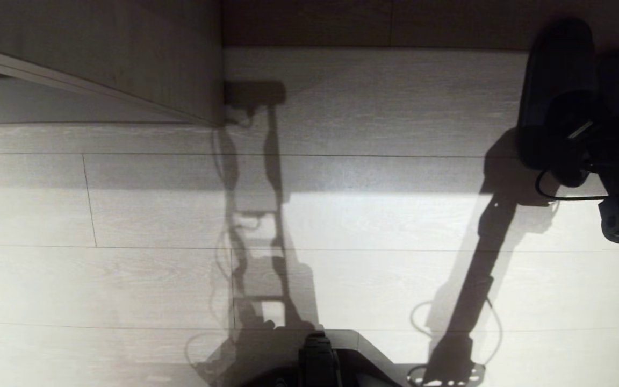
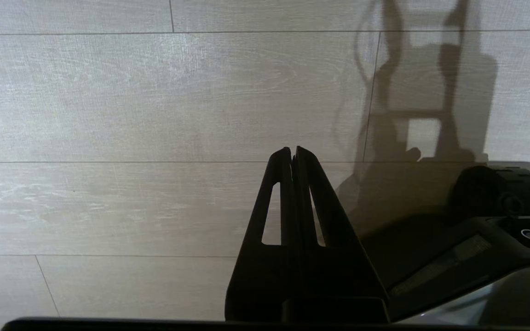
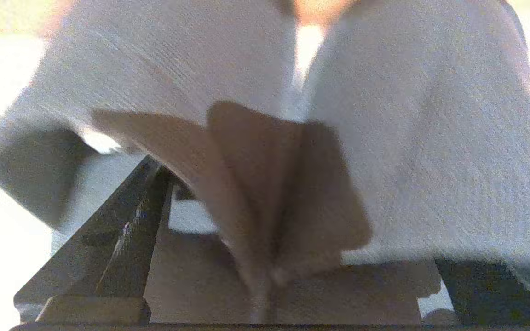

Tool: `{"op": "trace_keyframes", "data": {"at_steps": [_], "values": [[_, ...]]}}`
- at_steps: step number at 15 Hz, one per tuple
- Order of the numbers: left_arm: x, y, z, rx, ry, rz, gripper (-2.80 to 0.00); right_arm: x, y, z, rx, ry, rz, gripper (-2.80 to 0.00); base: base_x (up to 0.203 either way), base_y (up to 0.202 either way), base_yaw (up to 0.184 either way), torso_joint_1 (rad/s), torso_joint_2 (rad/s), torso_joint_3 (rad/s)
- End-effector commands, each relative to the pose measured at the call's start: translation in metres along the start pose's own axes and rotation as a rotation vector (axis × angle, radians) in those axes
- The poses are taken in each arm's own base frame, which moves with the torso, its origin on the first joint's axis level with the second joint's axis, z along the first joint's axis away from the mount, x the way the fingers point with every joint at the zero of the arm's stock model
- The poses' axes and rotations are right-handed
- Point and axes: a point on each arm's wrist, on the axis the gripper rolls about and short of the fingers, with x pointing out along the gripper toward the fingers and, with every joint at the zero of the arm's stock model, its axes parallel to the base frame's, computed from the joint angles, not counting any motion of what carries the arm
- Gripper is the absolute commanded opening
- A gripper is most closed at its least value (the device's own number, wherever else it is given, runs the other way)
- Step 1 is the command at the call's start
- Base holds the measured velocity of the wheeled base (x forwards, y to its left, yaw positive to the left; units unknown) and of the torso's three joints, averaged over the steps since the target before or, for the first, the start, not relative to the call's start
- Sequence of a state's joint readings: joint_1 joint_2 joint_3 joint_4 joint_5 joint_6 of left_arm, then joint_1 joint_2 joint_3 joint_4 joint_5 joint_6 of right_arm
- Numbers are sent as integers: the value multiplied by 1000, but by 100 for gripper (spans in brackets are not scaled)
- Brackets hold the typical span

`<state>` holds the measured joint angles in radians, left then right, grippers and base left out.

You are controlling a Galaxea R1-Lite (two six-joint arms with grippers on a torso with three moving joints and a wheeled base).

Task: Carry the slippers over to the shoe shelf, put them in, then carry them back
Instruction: Pick up the slippers on the floor

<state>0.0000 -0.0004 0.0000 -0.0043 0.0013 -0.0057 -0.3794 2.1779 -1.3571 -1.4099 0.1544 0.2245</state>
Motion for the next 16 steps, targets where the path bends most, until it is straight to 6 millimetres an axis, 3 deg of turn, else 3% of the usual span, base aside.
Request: {"op": "trace_keyframes", "data": {"at_steps": [1,12,13,16], "values": [[0,0,0,0,0,0,-280,3,2,3,-3,-21,17,0,0,0,0,0,0,0],[0,0,0,0,0,0,-280,3,1,-1,-1,-11,19,0,0,0,0,0,0,0],[0,0,0,0,0,0,-280,3,1,-1,3,-12,18,-280,0,0,0,0,0,0],[0,0,0,0,0,0,-280,3,1,-1,3,-10,17,-280,0,0,0,0,0,0]]}}
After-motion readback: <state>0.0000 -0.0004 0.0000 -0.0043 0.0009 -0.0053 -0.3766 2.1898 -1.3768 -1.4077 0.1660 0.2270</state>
